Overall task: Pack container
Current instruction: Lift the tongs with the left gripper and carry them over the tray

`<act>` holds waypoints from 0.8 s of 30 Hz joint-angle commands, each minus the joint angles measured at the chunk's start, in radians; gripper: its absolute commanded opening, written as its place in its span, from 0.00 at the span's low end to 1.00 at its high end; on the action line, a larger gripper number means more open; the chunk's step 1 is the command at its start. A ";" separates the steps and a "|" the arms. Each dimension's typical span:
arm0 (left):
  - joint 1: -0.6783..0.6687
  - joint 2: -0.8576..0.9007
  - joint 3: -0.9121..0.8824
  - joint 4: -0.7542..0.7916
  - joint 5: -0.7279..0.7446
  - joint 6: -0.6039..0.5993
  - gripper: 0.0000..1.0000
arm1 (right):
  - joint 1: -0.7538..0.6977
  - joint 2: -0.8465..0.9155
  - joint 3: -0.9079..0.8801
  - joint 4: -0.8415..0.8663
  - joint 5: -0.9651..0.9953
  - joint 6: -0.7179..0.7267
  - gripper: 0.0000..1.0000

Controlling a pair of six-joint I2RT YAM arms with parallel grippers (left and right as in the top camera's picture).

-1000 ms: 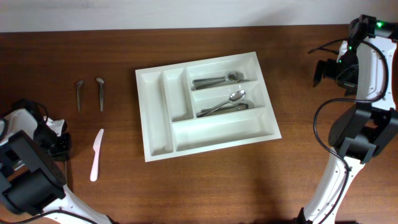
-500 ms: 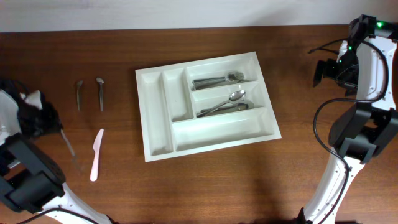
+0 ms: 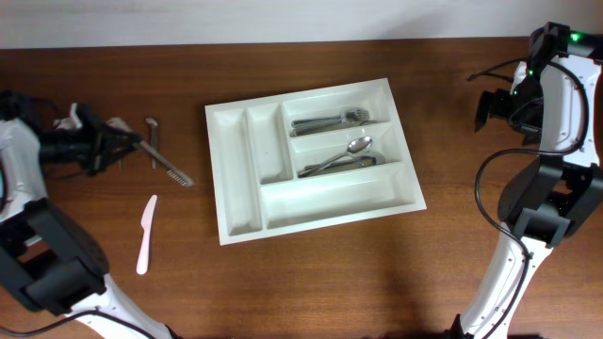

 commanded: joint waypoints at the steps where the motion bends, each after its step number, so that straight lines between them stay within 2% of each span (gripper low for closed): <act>1: -0.072 0.006 0.015 -0.020 0.195 -0.097 0.02 | 0.005 -0.005 -0.004 0.001 -0.008 -0.007 0.99; 7: -0.225 0.006 0.015 -0.052 0.216 -0.211 0.02 | 0.005 -0.005 -0.004 0.001 -0.008 -0.007 0.99; 15: -0.438 0.006 0.015 -0.043 0.203 -0.533 0.02 | 0.005 -0.005 -0.004 0.001 -0.008 -0.007 0.99; 24: -0.571 0.006 0.015 -0.026 -0.119 -0.772 0.02 | 0.005 -0.005 -0.004 0.001 -0.008 -0.007 0.99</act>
